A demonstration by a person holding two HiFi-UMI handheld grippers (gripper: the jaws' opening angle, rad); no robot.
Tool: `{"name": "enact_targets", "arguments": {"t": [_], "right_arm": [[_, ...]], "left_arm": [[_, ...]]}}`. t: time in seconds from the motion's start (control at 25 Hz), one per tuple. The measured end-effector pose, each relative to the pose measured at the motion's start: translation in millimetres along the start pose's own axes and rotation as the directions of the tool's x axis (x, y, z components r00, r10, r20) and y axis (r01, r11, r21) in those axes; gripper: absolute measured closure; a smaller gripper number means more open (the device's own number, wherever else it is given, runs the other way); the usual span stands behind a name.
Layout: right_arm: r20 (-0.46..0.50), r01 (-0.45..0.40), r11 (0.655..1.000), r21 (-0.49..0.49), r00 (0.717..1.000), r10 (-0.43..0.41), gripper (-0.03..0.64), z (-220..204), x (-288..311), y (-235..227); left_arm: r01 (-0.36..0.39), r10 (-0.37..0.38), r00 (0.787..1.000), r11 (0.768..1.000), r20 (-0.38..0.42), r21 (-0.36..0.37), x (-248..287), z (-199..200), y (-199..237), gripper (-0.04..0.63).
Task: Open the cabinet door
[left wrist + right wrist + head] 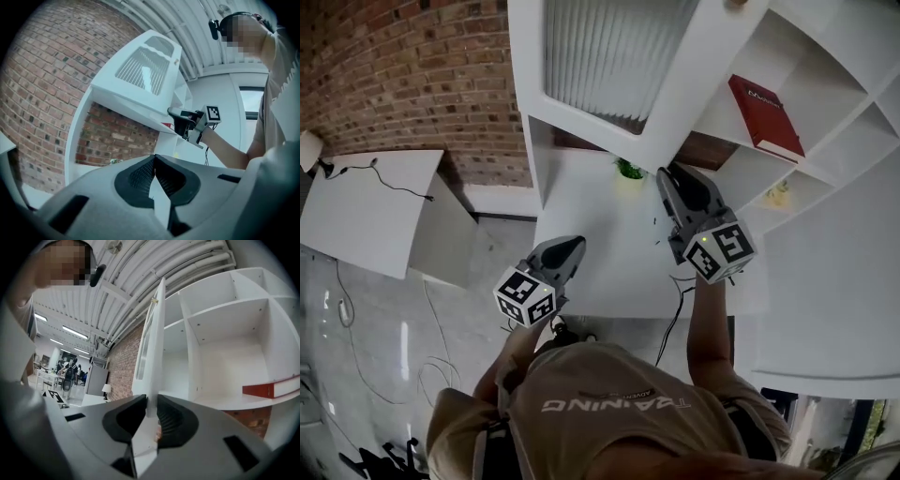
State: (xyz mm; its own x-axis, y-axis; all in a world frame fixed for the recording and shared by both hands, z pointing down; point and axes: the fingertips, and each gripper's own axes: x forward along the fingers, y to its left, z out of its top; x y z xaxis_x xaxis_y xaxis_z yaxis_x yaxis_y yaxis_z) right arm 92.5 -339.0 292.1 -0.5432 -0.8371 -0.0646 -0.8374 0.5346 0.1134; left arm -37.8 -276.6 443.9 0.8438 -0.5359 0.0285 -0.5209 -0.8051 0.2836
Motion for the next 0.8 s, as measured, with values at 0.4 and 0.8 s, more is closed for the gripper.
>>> {"name": "enact_targets", "arguments": {"t": [0.4, 0.8], "right_arm": [[0.119, 0.009, 1.0, 0.01, 0.993, -0.01, 0.543, 5.5, -1.0, 5.5], [0.136, 0.004, 1.0, 0.005, 0.991, -0.005, 0.545, 0.6, -7.4, 22.5]], "left_arm": [[-0.153, 0.155, 0.987, 0.987, -0.05, 0.039, -28.5, -17.5, -17.6, 0.588], [-0.153, 0.155, 0.986, 0.987, -0.053, 0.039, -23.4, -24.2, -26.2, 0.588]]}}
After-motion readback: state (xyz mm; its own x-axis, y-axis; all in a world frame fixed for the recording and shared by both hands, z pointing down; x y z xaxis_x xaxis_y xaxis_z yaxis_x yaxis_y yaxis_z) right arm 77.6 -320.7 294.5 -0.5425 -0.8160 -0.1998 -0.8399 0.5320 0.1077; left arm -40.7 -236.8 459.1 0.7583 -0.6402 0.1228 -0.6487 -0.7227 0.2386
